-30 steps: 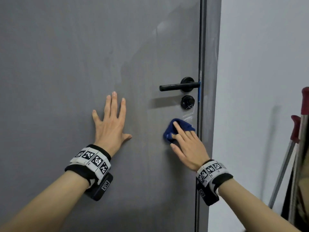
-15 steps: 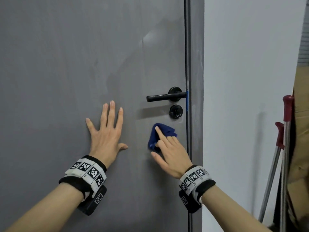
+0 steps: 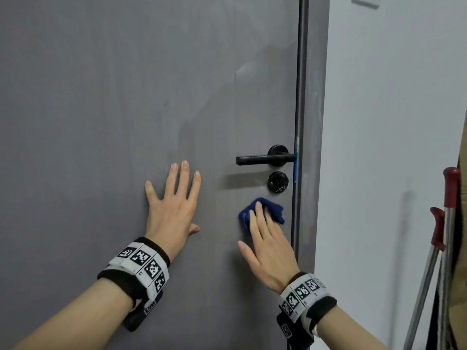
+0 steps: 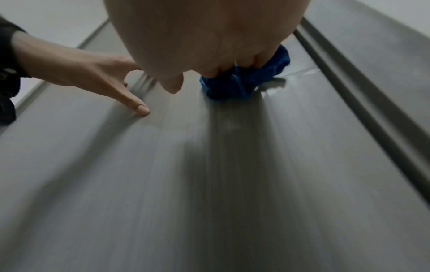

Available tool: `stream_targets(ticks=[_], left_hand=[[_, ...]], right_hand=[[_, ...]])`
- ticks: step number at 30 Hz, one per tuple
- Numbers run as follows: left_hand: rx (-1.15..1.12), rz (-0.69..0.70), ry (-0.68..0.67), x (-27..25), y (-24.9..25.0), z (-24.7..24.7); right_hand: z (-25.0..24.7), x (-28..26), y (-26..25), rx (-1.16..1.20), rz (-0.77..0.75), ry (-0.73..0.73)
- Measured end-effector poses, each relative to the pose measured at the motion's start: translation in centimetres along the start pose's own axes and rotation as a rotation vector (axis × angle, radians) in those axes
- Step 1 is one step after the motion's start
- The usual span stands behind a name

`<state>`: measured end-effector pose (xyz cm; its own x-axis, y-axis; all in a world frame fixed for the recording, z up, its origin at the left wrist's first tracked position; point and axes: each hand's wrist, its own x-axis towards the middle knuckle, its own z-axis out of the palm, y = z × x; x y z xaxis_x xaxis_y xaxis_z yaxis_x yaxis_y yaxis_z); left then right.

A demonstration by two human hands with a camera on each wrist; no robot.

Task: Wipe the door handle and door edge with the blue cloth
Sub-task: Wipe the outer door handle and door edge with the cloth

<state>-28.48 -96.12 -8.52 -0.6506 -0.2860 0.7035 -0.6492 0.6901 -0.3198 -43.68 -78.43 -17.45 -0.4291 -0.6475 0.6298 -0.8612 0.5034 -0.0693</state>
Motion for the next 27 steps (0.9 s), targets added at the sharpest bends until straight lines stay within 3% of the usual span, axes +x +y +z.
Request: stream_targets(ticks=[7, 12, 16, 18, 20, 23, 27], left_hand=[[0.035, 0.036, -0.003, -0.1, -0.8, -0.2], [-0.026, 0.052, 0.006, -0.1, -1.3, -0.4], [-0.094, 0.027, -0.085, 0.0, -1.0, -3.2], [-0.184, 0.005, -0.073, 0.5, -0.4, -5.3], [-0.312, 0.016, 0.021, 1.4, 0.4, -7.5], [-0.529, 0.114, 0.117, 3.6, 2.4, -10.1], [-0.592, 0.151, -0.010, 6.1, 5.7, -11.1]], right_hand=[[-3.5, 6.5, -0.9, 0.130, -0.006, 0.303], [-1.4, 4.1, 0.6, 0.083, -0.012, 0.406], [0.0, 2.0, 4.5, 0.238, 0.096, 0.403], [-1.3, 1.6, 6.2, 0.401, 0.204, 0.424], [-3.7, 1.4, 7.0, 0.529, 0.268, 0.528], [-8.4, 1.6, 6.8, 0.679, 0.178, 0.688], [-11.4, 4.1, 7.3, 0.625, 0.091, 0.631]])
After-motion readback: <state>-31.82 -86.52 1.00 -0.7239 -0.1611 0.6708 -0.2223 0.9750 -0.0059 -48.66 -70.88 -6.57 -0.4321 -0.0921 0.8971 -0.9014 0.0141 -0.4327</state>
